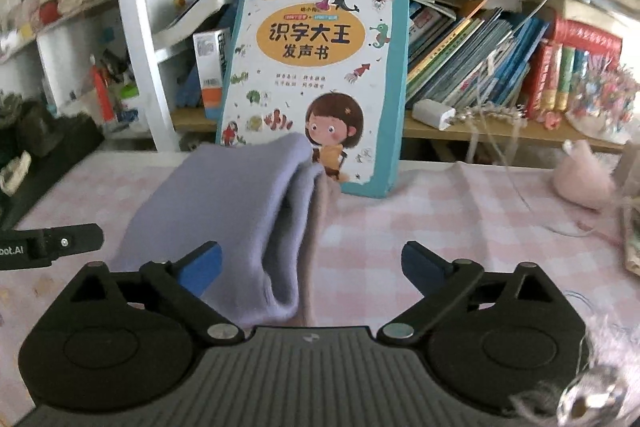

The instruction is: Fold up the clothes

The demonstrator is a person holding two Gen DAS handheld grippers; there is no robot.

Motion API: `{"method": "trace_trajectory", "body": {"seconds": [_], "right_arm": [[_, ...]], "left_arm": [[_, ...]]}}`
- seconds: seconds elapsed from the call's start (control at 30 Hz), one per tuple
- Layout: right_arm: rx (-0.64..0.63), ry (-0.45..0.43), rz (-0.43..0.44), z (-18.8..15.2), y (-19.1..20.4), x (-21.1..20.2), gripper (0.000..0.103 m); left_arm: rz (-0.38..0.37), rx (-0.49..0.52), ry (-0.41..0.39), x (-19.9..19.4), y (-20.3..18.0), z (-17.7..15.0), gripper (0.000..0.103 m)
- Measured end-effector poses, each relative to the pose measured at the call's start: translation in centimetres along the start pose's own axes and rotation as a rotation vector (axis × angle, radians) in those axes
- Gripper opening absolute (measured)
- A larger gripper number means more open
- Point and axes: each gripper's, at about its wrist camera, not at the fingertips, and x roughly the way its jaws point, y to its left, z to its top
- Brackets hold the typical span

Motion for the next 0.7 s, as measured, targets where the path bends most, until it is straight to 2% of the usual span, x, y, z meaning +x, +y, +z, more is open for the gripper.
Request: {"method": "trace_trajectory", "body": {"seconds": [0.2,0.47,0.7], "right_arm": [[0.005,0.013,-0.035,-2.8,0.8,-1.1,0.103],[0.004,0.056,-0.06,-5.6,1.3,-1.3,0.103],[0.012,0.081,-0.065,-6.6,1.5,-1.2,0.103]], "left_arm": [[0.098,0.055,-0.018,-0.9,-0.9,-3.2,0.1],[0.132,0.035,0.019,-1.0,-1.0,-5.6,0.101],[0.133,0.083,0.036,-1.3,-1.8,-6.8,0.102]]}}
